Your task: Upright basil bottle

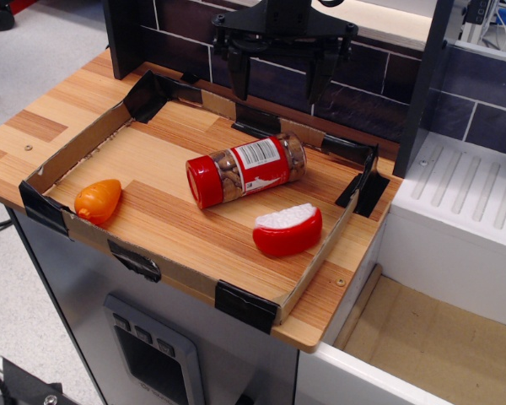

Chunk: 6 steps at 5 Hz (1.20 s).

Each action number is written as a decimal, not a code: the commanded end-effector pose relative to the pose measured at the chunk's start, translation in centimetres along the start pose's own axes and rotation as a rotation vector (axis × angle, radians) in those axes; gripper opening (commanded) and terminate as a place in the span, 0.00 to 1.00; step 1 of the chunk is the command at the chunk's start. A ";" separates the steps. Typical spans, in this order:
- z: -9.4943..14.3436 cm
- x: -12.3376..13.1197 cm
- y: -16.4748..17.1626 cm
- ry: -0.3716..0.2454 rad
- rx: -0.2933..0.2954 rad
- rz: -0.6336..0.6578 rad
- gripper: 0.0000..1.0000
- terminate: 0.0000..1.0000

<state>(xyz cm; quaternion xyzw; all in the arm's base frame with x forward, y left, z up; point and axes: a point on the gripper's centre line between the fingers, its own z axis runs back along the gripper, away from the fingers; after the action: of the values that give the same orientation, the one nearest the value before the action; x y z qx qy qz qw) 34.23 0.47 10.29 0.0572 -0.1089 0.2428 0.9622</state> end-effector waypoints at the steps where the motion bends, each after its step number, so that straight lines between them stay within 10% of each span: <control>1: 0.0 0.0 0.0 0.000 0.000 0.000 1.00 0.00; 2: 1.2 0.7 1.8 -0.035 0.003 -0.254 1.00 0.00; 5: -0.9 0.5 7.1 0.111 -0.017 -0.869 1.00 0.00; 6: -2.0 -0.4 6.8 0.101 -0.110 -1.058 1.00 0.00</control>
<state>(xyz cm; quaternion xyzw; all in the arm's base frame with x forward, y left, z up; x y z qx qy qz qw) 29.80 6.06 7.17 0.0270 -0.0114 -0.2886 0.9570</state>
